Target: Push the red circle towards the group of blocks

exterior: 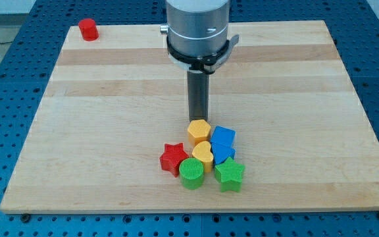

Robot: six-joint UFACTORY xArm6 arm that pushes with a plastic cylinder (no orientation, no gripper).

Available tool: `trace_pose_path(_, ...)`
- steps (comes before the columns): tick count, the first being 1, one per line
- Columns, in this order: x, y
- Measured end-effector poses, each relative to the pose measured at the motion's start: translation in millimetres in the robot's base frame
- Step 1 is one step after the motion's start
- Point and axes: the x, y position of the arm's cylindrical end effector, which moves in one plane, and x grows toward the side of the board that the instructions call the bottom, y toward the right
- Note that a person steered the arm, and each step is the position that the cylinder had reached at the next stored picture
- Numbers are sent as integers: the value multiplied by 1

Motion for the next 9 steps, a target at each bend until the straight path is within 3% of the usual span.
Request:
trace_pose_path(2, 8, -6)
trace_pose_path(3, -15, -42)
trace_pose_path(4, -51, -115)
trace_pose_path(6, -170, -263)
trace_pose_path(7, -219, -301)
trace_pose_path(9, -280, -288)
